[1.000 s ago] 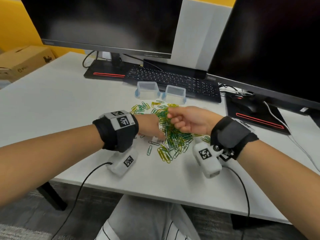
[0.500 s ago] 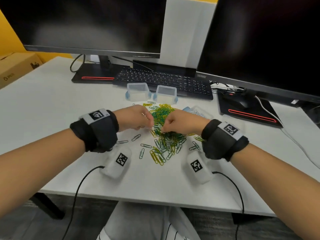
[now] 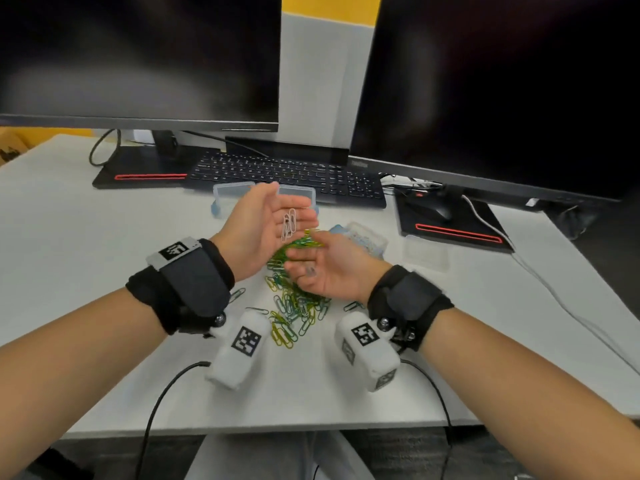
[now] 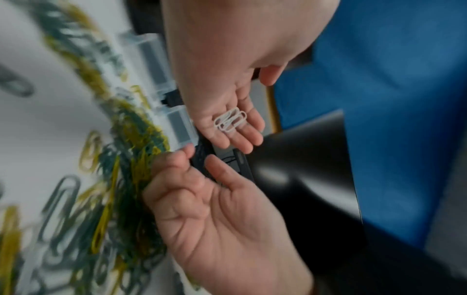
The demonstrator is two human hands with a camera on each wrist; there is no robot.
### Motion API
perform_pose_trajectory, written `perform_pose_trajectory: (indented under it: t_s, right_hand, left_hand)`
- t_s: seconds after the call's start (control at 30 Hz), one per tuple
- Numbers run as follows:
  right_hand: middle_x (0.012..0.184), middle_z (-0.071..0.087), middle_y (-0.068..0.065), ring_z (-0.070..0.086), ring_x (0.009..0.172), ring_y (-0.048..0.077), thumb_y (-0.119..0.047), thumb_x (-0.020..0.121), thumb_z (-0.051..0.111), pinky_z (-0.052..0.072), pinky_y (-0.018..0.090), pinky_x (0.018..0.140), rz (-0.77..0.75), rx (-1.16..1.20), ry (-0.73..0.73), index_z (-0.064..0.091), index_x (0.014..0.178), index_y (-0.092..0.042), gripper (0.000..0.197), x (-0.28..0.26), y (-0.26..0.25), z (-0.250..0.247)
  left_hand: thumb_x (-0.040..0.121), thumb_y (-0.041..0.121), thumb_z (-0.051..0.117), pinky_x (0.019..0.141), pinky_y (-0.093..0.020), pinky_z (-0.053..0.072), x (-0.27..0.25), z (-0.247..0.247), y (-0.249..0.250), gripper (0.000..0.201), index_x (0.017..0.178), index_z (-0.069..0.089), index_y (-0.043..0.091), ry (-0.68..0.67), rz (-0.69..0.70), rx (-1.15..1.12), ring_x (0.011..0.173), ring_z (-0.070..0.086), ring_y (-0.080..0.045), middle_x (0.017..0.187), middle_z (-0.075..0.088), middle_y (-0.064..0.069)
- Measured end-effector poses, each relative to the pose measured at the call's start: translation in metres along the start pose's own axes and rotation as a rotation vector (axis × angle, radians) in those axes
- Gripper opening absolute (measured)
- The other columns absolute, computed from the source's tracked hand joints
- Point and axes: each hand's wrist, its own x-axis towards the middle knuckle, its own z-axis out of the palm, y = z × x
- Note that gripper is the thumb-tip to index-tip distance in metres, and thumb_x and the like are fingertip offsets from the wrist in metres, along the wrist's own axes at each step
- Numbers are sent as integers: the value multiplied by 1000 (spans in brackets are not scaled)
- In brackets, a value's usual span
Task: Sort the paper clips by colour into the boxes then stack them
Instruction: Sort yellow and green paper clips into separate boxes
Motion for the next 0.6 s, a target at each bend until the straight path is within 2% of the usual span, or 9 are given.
perform_pose_trajectory:
  t_s: [0.07, 0.17, 0.27, 0.3, 0.37, 0.43, 0.5, 0.53, 0.6]
  right_hand:
    - [83, 53, 15, 47, 60, 18, -49, 99, 34, 40, 21, 46, 19, 89, -41, 51, 98, 0, 52, 0, 1, 4]
    - [80, 51, 14, 44, 57, 15, -36, 100, 31, 38, 21, 43, -16, 224, -59, 51, 91, -3, 40, -11, -10, 7]
    - [77, 54, 13, 47, 55, 15, -31, 102, 31, 37, 20, 48, -259, 233, 67, 53, 90, -3, 37, -29, -40, 0]
    - [79, 56, 13, 49, 58, 16, -32, 102, 31, 38, 22, 53, -374, 192, 142, 54, 90, -4, 38, -34, -51, -4]
    - [87, 63, 12, 57, 72, 19, -35, 103, 29, 43, 27, 68, -553, 30, 293, 59, 93, -6, 44, -39, -65, -14]
    - [97, 69, 12, 63, 93, 22, -39, 103, 25, 42, 33, 87, -602, -144, 362, 63, 100, -7, 50, -38, -69, -22]
    - [105, 71, 11, 63, 107, 22, -38, 103, 25, 35, 35, 100, -616, -250, 373, 65, 106, -7, 51, -37, -66, -30]
    - [107, 71, 9, 61, 111, 21, -36, 103, 26, 32, 34, 103, -629, -284, 385, 66, 108, -9, 48, -37, -66, -33]
    - [109, 71, 7, 61, 111, 19, -29, 101, 33, 36, 34, 103, -648, -335, 428, 66, 110, -10, 38, -42, -70, -38]
  left_hand:
    - [101, 38, 25, 87, -30, 46, 2, 15, -1, 54, 101, 64, 1, -47, 107, 271, 88, 66, -21, 95, 69, -19]
    - [103, 33, 24, 84, -25, 44, 7, 25, 2, 52, 94, 66, 4, -45, 267, 442, 85, 66, -13, 93, 71, -15]
    - [104, 29, 23, 78, -19, 45, 13, 22, 14, 50, 95, 65, 5, 10, 357, 443, 83, 65, -8, 94, 71, -11]
    - [104, 31, 22, 78, -20, 44, 15, 18, 18, 50, 94, 65, 8, 23, 356, 424, 84, 65, -8, 93, 71, -9]
    - [103, 36, 21, 87, -30, 41, 17, 13, 22, 51, 92, 66, 14, 46, 333, 408, 90, 65, -11, 95, 73, -5]
    - [102, 38, 21, 96, -37, 38, 17, 10, 22, 52, 91, 67, 18, 58, 313, 416, 97, 64, -13, 97, 73, -3]
    - [102, 38, 21, 98, -38, 37, 16, 10, 19, 52, 90, 67, 18, 58, 309, 427, 97, 64, -13, 96, 74, -2]
    - [102, 38, 21, 98, -38, 37, 15, 10, 18, 52, 90, 67, 17, 54, 308, 435, 96, 65, -12, 96, 74, -2]
    - [102, 37, 21, 97, -38, 37, 13, 7, 17, 52, 91, 67, 16, 51, 299, 446, 93, 65, -10, 96, 74, -2]
